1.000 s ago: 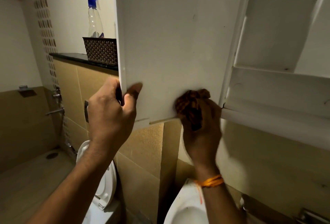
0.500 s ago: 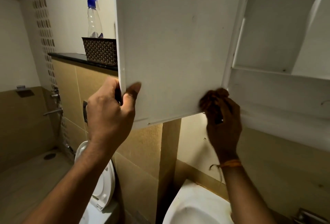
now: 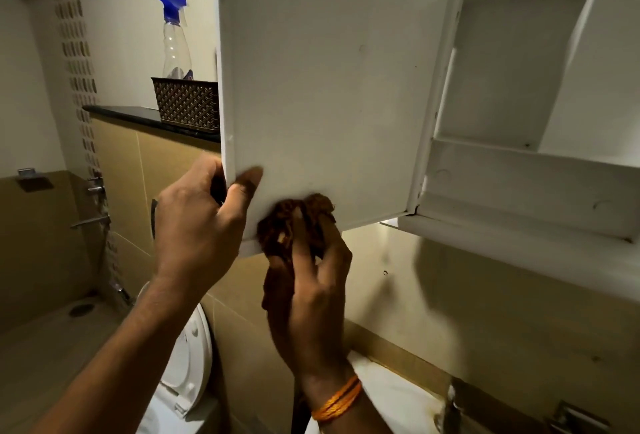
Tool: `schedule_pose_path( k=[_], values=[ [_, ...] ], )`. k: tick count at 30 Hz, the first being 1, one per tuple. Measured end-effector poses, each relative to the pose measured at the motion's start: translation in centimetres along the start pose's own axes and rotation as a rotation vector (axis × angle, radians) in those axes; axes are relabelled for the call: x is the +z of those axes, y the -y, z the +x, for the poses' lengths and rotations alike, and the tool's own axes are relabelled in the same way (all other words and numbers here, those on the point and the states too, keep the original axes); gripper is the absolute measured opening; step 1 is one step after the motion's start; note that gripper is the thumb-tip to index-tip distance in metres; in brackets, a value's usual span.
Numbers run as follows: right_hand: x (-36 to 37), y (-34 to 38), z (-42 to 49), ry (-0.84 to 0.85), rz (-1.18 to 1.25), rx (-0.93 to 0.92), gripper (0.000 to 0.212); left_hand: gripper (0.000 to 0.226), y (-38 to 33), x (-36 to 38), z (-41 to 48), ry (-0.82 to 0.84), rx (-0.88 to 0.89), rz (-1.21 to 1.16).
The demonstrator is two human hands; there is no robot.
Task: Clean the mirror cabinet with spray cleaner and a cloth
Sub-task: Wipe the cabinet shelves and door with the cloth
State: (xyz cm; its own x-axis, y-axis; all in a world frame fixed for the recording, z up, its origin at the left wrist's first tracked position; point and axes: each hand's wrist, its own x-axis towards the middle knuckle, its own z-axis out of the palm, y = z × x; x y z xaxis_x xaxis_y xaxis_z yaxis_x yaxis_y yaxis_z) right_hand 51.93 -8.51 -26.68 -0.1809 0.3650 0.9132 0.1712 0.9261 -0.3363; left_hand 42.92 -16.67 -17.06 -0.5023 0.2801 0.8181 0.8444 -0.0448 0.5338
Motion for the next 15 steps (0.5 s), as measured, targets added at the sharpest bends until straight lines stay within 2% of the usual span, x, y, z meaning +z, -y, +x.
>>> schedule_pose_path(
  k=[3, 7, 10, 13, 15],
  values=[
    [-0.3, -3.2, 1.6, -0.029, -0.034, -0.087, 0.053, 0.034, 0.0, -0.3, 0.0, 0.041, -0.008, -0.046],
    [-0.9, -8.2, 4.4, -0.224, 0.003, 0.206, 0.045, 0.032, 0.3, -0.8, 0.3, 0.102, -0.018, -0.102],
    [-0.4, -9.1, 6.4, -0.306, -0.026, 0.309, 0.044, 0.03, 0.7, -1.3, 0.5, 0.167, -0.019, -0.189],
    [0.0, -6.8, 7.8, -0.333, 0.027, 0.271, 0.044, 0.029, 1.5, -1.6, 0.7, 0.219, -0.041, -0.312],
    [0.4, -4.3, 7.3, -0.273, 0.07, 0.128, 0.046, 0.03, 1.8, -1.6, 0.8, 0.217, -0.03, -0.322]
  ],
)
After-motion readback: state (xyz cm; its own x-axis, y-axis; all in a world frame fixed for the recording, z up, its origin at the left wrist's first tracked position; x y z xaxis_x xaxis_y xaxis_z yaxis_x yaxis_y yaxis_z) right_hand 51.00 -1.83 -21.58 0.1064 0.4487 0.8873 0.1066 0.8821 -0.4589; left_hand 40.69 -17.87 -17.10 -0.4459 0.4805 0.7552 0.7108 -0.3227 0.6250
